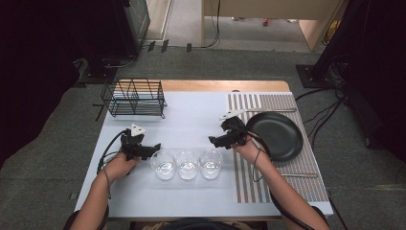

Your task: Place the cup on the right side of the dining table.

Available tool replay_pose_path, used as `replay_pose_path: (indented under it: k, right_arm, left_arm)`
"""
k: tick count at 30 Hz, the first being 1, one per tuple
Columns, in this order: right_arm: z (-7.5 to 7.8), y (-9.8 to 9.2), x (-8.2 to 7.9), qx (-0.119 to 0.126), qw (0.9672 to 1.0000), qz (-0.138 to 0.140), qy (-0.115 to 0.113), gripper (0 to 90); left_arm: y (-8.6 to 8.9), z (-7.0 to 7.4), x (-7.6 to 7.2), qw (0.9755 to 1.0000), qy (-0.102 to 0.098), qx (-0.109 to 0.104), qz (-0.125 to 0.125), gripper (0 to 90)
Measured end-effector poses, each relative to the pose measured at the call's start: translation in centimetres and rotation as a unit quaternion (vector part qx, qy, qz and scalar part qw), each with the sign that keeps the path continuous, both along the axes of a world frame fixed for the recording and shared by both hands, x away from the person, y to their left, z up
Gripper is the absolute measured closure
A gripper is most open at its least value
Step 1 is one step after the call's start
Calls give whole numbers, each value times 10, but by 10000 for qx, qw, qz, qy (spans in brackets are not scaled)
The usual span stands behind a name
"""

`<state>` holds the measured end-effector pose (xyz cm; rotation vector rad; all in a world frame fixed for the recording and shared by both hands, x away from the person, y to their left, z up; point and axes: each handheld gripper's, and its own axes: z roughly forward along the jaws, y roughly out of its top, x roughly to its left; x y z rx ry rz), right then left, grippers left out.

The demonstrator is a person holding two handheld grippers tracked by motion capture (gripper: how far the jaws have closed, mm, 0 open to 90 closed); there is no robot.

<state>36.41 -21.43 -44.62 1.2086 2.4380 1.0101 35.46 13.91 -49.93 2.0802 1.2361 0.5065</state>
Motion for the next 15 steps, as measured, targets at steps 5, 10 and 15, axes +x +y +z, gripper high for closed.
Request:
replay_pose_path:
  k: [5,10,15]
  right_arm:
    - [4,-1,-1,42,10000,1,-20,138]
    - [7,-1,-3,40,10000,36,-35,138]
    - [12,0,-5,82,9999,90,-61,138]
  left_arm:
    - [0,0,0,10000,2,-1,0,15]
    - [0,0,0,10000,3,-2,1,15]
    - [0,0,0,10000,2,-3,2,15]
